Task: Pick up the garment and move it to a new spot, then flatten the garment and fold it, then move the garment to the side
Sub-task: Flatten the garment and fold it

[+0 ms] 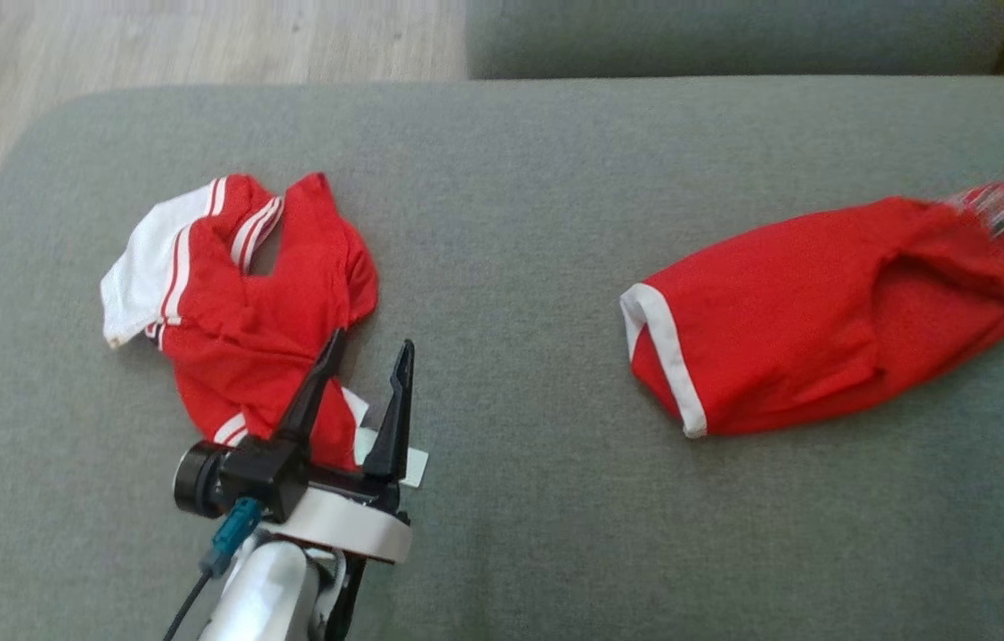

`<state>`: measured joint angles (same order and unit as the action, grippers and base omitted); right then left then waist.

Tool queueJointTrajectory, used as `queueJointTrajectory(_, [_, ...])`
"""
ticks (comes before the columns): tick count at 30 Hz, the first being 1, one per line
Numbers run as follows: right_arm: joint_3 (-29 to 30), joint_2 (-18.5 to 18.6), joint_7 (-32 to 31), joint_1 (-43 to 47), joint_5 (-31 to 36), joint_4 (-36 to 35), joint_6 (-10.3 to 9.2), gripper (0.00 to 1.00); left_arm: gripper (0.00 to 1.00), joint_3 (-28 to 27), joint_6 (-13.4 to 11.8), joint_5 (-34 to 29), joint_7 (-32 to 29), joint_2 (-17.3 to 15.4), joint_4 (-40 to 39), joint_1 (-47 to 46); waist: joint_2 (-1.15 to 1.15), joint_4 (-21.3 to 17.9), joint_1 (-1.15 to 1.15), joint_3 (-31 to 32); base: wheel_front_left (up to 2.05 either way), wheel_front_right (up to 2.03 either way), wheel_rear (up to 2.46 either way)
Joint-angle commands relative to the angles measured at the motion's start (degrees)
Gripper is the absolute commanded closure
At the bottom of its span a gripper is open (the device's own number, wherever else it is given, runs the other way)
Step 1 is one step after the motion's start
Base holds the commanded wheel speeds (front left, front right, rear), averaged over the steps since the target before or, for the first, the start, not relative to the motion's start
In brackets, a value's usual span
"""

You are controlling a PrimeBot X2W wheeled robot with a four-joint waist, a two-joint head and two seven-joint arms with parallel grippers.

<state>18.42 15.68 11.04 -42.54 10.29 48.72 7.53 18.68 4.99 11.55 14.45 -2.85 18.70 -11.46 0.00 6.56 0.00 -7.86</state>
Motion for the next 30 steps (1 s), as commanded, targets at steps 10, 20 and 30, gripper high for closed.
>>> queueJointTrajectory(10, [-8.29,-10.00,3.84,6.96,-6.17,-15.04,-0.04,0.00,0.00,-2.49,-1.00,1.12,0.55,-0.03,-1.77,-0.12,0.00,-2.81,0.00,5.98,0.00,0.00,0.00])
queueJointTrajectory(20, [-19.75,-12.77,3.95,33.45,-15.21,-35.32,-0.04,0.00,0.00,-2.99,-1.71,1.52,0.55,-0.03,-2.30,2.34,0.00,-2.44,0.00,6.33,0.00,0.00,0.00])
queueJointTrajectory(30, [-25.83,-12.80,3.96,41.20,-14.88,-39.13,-0.04,0.00,0.00,-3.87,-0.87,0.69,0.55,-0.03,-1.91,1.64,0.00,-1.19,0.00,4.24,0.00,0.00,0.00])
